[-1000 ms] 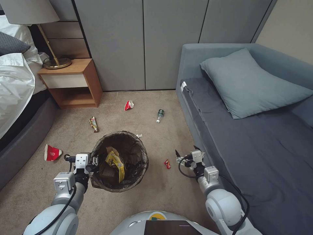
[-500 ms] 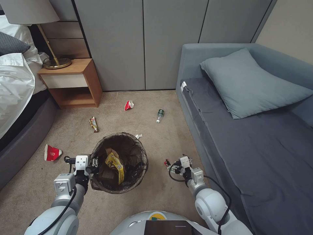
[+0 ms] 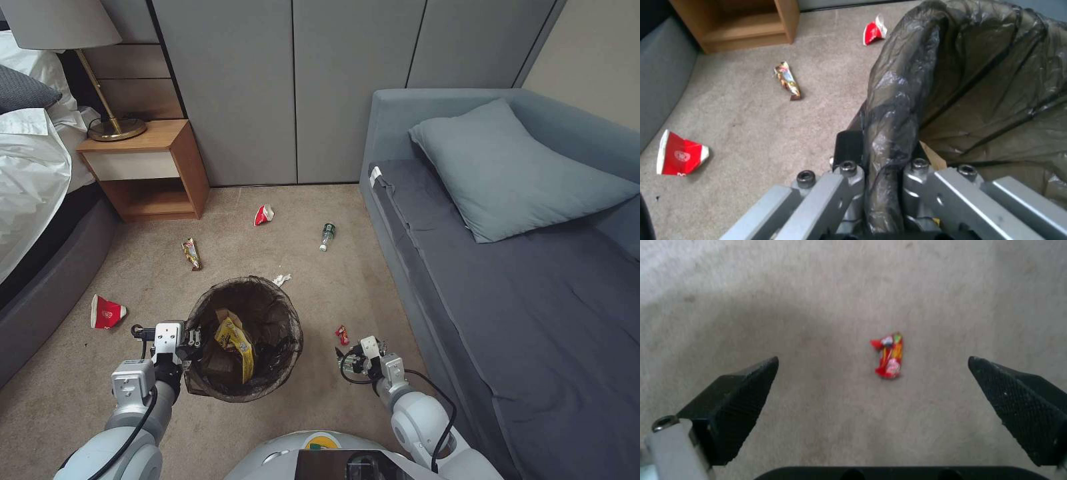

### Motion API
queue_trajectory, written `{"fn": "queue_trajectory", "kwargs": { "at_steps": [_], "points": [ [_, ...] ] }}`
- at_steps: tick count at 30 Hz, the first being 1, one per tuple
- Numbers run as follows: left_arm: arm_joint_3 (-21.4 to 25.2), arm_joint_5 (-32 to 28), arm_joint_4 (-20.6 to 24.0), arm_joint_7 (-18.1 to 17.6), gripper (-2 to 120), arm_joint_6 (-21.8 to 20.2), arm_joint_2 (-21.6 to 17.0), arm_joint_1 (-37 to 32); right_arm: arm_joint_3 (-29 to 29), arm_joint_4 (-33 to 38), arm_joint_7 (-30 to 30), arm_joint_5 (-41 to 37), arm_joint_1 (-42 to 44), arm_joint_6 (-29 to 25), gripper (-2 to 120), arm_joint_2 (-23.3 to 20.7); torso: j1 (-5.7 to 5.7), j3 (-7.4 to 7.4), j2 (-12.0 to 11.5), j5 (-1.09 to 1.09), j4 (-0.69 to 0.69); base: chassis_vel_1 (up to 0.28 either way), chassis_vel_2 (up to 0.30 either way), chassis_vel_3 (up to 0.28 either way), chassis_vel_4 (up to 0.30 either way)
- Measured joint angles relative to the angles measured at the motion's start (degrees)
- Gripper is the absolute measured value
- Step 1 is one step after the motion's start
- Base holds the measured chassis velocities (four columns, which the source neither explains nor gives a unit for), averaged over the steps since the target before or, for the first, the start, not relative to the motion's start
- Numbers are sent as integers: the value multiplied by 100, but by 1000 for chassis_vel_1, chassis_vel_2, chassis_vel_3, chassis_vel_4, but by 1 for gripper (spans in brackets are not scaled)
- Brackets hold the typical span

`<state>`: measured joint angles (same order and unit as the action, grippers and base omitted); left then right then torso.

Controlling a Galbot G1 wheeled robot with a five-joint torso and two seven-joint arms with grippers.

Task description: Pick up the trash bin, then pick up the garbage from the floor and place it into the trash bin.

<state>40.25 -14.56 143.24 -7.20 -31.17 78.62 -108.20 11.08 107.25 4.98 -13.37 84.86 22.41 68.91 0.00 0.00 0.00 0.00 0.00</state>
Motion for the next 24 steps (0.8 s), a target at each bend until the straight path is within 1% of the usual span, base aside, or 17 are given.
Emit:
{"fn": "queue_trajectory", "kwargs": {
  "at_steps": [4,7,11,24],
  "points": [
    [-3,6,0,0,5,1,9,-1,-24,-166,-23,-19,-37,25,100,80,0,0,0,0,-1,0,0,0,0],
    [-12,15,0,2,5,4,5,-7,-100,-576,-53,-3,-234,66,100,233,0,0,0,0,0,0,0,0,0],
    [-11,17,0,3,5,7,0,-20,-166,-850,-95,-28,-470,172,100,262,0,0,0,0,0,0,0,0,0],
    [-10,23,0,5,5,12,-10,-23,-260,-1222,-125,-193,-923,356,100,307,0,0,0,0,0,0,0,0,0]
  ]
}}
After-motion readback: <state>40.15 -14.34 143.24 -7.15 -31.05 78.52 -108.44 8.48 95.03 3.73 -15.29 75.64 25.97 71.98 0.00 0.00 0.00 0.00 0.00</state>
